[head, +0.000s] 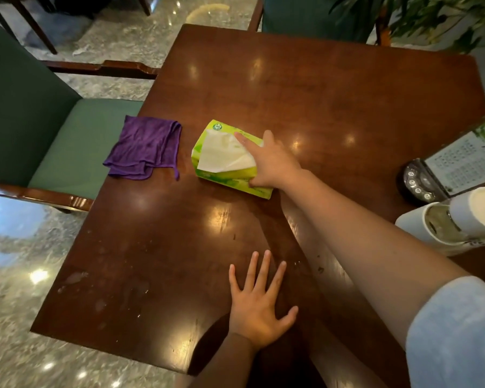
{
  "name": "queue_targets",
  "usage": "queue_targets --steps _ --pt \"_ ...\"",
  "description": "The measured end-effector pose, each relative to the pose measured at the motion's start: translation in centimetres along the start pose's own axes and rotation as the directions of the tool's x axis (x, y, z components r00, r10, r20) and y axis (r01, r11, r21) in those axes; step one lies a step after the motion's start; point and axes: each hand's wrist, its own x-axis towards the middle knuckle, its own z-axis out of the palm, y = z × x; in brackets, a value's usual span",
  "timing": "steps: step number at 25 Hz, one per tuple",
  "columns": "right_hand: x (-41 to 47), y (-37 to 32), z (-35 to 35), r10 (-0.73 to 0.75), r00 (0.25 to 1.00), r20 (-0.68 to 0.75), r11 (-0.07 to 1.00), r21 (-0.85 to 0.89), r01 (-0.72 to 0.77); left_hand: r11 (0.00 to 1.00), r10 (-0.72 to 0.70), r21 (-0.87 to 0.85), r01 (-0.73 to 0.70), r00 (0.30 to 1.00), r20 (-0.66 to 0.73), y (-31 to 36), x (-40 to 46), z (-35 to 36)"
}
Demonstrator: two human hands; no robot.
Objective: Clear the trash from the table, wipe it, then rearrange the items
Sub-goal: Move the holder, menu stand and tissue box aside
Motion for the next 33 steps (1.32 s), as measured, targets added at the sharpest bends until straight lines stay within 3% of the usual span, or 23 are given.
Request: queue_targets --steps 9,20,24,29,33 --pt "-11.6 3.1 0.8 0.257 0.954 -0.155 0.919 0.344 -0.191 0.999 -0.005 0.046 0.003 0.999 0.033 0.1 -0.1 -0.4" --pt "-35.5 7.2 2.9 0.597 0.705 -0.381 0.8 0.227 -0.555 0.994 -0.042 0.1 0.035 0.997 0.069 0.2 -0.2 -0.7" --pt "-40.5 9.6 4.5 0.742 0.604 -0.292 0.666 0.219 -0.713 0.995 -0.038 0.092 0.031 0.996 0.078 0.4 -0.1 -0.6" --pt "-40.5 13.6 5.5 0.862 0.452 -0.23 0.498 0.219 -0.839 0.994 -0.043 0.104 0.035 0.996 0.076 0.6 -0.2 -0.7" --pt "-38.1 14.5 6.5 0.885 0.424 -0.191 0.46 0.23 -0.858 0.995 -0.041 0.092 0.035 0.997 0.059 0.6 -0.1 -0.6"
